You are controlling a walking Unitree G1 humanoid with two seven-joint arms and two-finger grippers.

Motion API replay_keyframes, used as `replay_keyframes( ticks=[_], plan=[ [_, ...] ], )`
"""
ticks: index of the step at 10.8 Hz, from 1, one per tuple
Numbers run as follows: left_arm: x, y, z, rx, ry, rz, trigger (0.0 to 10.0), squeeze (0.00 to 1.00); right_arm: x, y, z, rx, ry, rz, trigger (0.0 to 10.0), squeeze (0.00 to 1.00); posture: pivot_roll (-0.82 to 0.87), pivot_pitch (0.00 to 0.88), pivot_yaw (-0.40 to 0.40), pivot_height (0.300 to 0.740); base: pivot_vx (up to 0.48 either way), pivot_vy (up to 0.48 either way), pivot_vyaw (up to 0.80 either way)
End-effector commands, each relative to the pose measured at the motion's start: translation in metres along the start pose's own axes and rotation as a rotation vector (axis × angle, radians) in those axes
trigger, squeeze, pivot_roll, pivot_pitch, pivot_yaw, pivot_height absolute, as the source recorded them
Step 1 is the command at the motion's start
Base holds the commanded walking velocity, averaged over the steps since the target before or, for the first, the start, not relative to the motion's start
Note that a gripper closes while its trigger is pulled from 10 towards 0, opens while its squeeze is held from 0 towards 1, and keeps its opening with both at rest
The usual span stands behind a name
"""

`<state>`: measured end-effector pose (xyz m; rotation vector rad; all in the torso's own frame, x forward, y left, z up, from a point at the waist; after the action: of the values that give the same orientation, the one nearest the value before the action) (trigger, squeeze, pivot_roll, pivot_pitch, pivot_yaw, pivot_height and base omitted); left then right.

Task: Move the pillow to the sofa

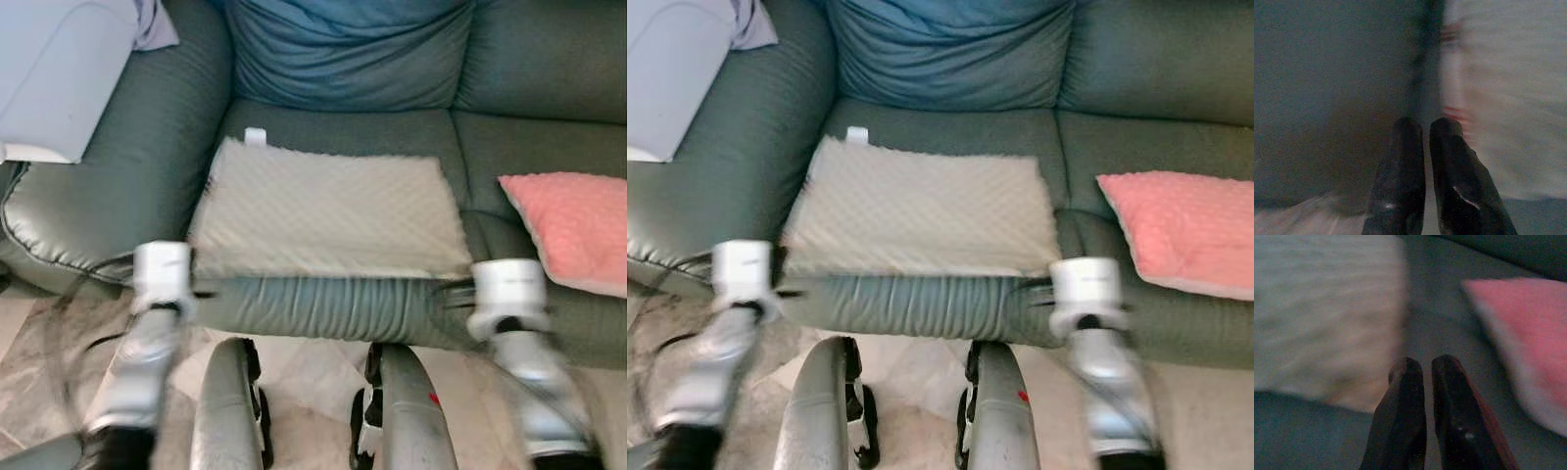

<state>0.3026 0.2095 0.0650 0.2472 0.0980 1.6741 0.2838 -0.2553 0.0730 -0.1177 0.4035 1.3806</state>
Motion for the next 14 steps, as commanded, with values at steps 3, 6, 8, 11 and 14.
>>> replay_keyframes(
  ticks=[3, 6, 8, 11, 14],
  plan=[
    [-0.009, -0.001, -0.008, 0.075, -0.019, -0.073, 10.0, 1.00, 0.010, -0.002, 0.005, -0.024, -0.035, -0.005, 10.0, 1.00, 0.00, 0.193, 0.015, 0.616, 0.000, 0.000, 0.00],
    [-0.013, -0.022, 0.021, -0.011, -0.028, -0.074, 10.0, 1.00, 0.029, -0.007, 0.025, -0.115, -0.096, 0.047, 10.0, 1.00, 0.00, 0.155, 0.015, 0.616, 0.000, 0.000, 0.00],
    [-0.004, -0.025, 0.045, -0.118, -0.025, -0.021, 10.0, 1.00, 0.040, -0.003, 0.041, -0.188, -0.068, 0.081, 10.0, 1.00, -0.01, 0.107, 0.012, 0.616, 0.000, 0.000, 0.00],
    [-0.012, -0.020, 0.065, -0.243, -0.057, -0.037, 10.0, 1.00, 0.059, 0.004, 0.045, -0.241, -0.075, 0.142, 10.0, 1.00, -0.02, 0.011, 0.006, 0.616, 0.000, 0.000, 0.00],
    [-0.040, -0.005, 0.049, -0.280, -0.054, -0.105, 10.0, 1.00, 0.068, 0.017, 0.027, -0.196, -0.133, 0.123, 10.0, 1.00, -0.01, 0.000, 0.011, 0.616, 0.000, 0.000, 0.00]
  ],
)
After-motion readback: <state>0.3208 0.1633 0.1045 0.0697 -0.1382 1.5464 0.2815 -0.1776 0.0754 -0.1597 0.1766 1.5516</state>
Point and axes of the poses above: a point about 5 cm out from each wrist's last joint towards the gripper, its own y axis pointing back from the gripper into the wrist, its own z axis along the axis of the wrist's last joint, x = y × z, the point moved 3 cm from there along -y, pointing out of the wrist towards the gripper, and after that the axes turned 2 degrees about y, right-handed, at the moved point
